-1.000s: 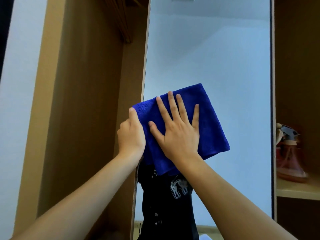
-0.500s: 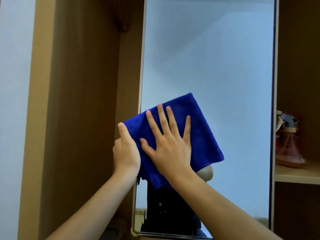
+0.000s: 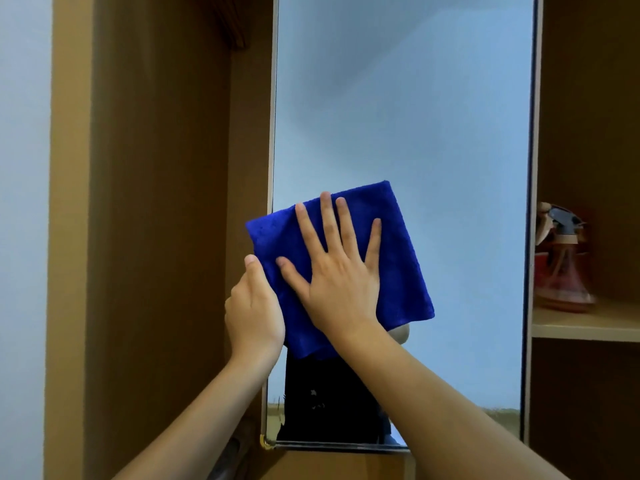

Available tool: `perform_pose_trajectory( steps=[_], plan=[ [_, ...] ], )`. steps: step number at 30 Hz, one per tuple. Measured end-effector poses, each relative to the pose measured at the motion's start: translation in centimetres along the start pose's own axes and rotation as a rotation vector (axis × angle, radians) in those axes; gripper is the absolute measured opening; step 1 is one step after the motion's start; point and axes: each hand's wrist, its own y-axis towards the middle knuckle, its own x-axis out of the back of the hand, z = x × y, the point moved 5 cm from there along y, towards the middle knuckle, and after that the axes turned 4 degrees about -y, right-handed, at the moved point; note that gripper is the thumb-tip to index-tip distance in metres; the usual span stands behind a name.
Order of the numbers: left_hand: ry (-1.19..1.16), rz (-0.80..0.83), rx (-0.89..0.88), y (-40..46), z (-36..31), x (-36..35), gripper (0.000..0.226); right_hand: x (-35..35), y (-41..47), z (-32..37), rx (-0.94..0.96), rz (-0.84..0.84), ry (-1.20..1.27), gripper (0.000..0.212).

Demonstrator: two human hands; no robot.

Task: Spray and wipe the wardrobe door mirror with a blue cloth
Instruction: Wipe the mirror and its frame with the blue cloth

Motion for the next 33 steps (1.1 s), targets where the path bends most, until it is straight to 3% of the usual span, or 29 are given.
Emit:
perform_pose_trajectory(
  steps=[9,20,33],
  plan=[
    [0.034,-0.069,-0.057,-0.5,0.0,-0.6,0.055,-0.1,-3.3,-1.9,0.028,-0.037,-0.011,0.069],
    [0.072,-0.070,-0.071,-1.0,0.1,-1.4,0.044,1.0,-4.3,-8.7,-0.062,-0.019,-0.063,0.069],
    [0.131,-0.088,-0.091,-1.0,1.5,-2.1,0.047,1.9,-7.2,-17.3,-0.223,0.007,-0.068,0.072]
  ],
)
